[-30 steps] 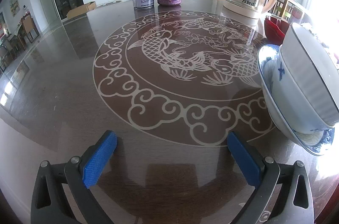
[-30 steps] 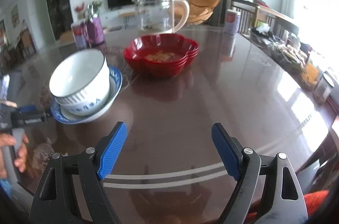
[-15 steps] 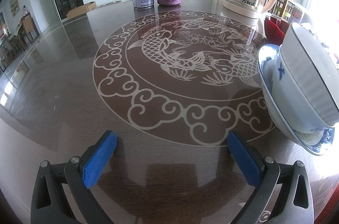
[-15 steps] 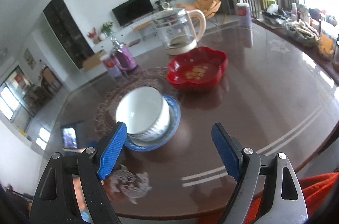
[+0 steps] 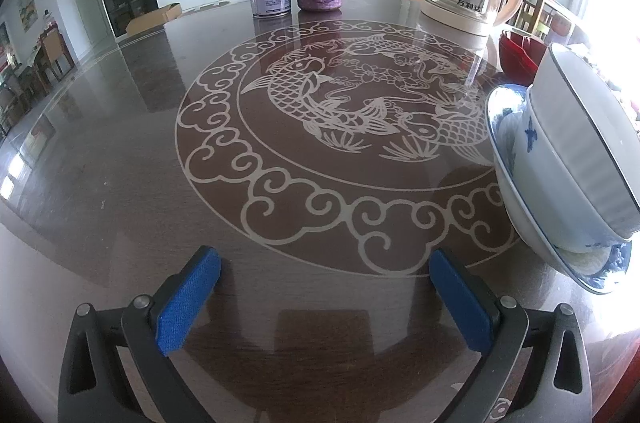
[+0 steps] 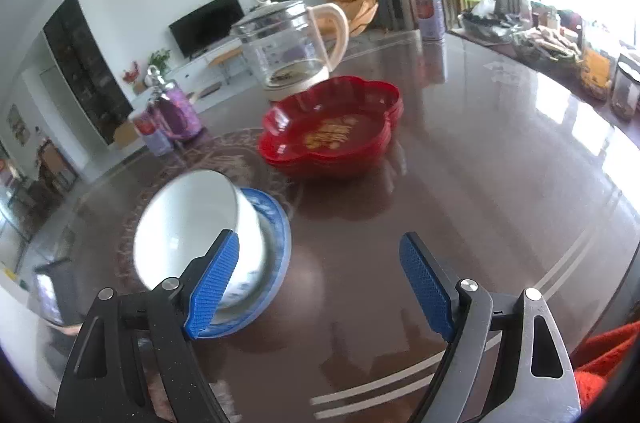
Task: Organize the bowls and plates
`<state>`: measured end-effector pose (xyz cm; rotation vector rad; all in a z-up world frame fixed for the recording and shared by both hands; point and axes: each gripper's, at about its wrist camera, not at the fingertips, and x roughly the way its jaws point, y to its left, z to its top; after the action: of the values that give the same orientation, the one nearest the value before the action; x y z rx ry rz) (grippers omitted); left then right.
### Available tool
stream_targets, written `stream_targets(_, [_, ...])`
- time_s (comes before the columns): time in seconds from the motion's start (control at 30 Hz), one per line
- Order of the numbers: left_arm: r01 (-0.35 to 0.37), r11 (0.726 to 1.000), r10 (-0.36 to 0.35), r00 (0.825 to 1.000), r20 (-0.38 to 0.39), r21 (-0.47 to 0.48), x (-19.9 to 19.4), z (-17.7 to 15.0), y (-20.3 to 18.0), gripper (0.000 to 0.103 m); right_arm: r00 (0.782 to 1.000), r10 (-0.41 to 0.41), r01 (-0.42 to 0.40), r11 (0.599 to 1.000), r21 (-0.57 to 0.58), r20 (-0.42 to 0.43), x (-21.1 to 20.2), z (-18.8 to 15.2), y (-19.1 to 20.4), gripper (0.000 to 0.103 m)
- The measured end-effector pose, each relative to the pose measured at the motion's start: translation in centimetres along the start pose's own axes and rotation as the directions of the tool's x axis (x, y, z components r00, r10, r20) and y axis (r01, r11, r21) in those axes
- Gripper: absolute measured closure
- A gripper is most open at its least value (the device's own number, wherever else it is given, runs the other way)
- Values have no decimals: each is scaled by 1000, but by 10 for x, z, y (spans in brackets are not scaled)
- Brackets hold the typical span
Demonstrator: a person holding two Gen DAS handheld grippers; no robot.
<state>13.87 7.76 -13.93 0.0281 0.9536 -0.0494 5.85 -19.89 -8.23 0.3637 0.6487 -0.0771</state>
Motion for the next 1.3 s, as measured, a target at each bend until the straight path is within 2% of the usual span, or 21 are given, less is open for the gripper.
stream_targets(0.2, [-4, 1000, 4, 1000, 1, -3, -1, 0, 0, 0, 998, -19, 22, 999, -38, 57, 6, -12, -13, 18])
stream_targets(0.37, [-4, 1000, 4, 1000, 2, -2, -1, -1, 0, 0, 1000, -13, 13, 999, -40, -3, 22, -17, -17, 18])
stream_targets(0.5, [-5, 1000, 5, 1000, 2, -3, -1, -1, 0, 0, 1000, -22, 22, 1000, -17, -16, 27, -18, -23, 18])
stream_targets(1.1, [-5, 1000, 5, 1000, 2, -4, -1, -1, 0, 0, 999, -34, 34, 999, -9, -39, 30, -25, -19, 18])
stream_targets(1.3, [-4, 1000, 4, 1000, -13, 0, 0, 1, 0, 0, 1000, -2, 2, 1000, 20, -17, 24, -23, -27, 18])
